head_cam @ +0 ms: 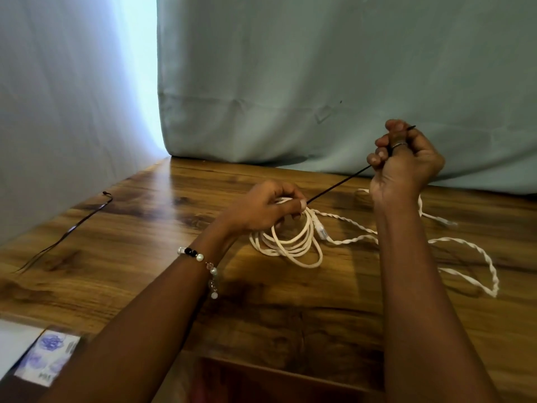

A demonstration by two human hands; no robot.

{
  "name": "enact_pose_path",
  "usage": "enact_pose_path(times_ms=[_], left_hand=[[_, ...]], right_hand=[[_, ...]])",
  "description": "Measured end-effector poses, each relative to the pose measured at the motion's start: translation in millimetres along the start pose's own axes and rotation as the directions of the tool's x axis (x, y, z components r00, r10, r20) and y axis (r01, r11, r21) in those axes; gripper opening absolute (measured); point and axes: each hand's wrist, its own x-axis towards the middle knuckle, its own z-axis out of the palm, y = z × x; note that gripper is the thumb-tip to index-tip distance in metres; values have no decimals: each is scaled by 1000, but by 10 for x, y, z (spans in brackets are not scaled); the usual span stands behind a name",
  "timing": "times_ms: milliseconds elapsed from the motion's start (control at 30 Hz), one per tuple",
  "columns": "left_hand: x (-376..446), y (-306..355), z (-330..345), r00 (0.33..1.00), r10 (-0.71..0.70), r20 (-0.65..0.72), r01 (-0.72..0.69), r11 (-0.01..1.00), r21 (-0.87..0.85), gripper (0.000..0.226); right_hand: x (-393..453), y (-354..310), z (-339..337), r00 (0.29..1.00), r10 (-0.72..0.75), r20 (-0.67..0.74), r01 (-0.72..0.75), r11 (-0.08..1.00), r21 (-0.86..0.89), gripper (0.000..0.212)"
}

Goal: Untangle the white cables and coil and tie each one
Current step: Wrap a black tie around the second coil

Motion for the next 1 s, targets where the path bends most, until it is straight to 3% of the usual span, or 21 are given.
enact_pose_path(times_ms=[100, 233, 300, 333, 400, 533, 667, 733, 867, 1000], left_hand=[[6, -63, -28, 986, 100, -133, -87, 991, 101, 10], [77, -137, -58, 905, 34, -424, -100, 986, -134, 13], [106, -119, -75, 845, -29, -534, -123, 961, -247, 18], [111, -108, -76, 823, -57, -565, -131, 949, -288, 20], [112, -105, -67, 793, -76, -605, -149, 938, -313, 21], [123, -117, -33, 756, -100, -647, -175, 921, -347, 10], [113, -53, -19, 756, -129, -642, -203, 886, -417, 10], [105, -12, -17, 759, -218, -613, -192, 825, -532, 8], [94, 80, -68, 781, -441, -441, -163, 538, -827, 9], [77, 105, -81, 793, -475, -381, -134, 475, -870, 12]], right_hand=[[6, 45, 17, 993, 116, 22, -116, 993, -16, 13], [-30, 104, 102, 953, 257, 162, -188, 918, -350, 23], [-145, 104, 175, 874, 343, 343, -82, 802, -592, 21], [-233, 89, 217, 801, 413, 433, -14, 737, -676, 22], [-387, 87, 298, 677, 499, 541, 138, 636, -759, 31], [-488, 147, 392, 695, 468, 545, 308, 492, -815, 70], [-476, 386, 399, 776, 367, 514, 359, 413, -837, 52], [-468, 505, 390, 791, 307, 529, 382, 427, -819, 43], [-550, 584, 355, 755, 92, 649, 491, 577, -652, 43], [-684, 649, 363, 725, 11, 689, 533, 625, -570, 62]])
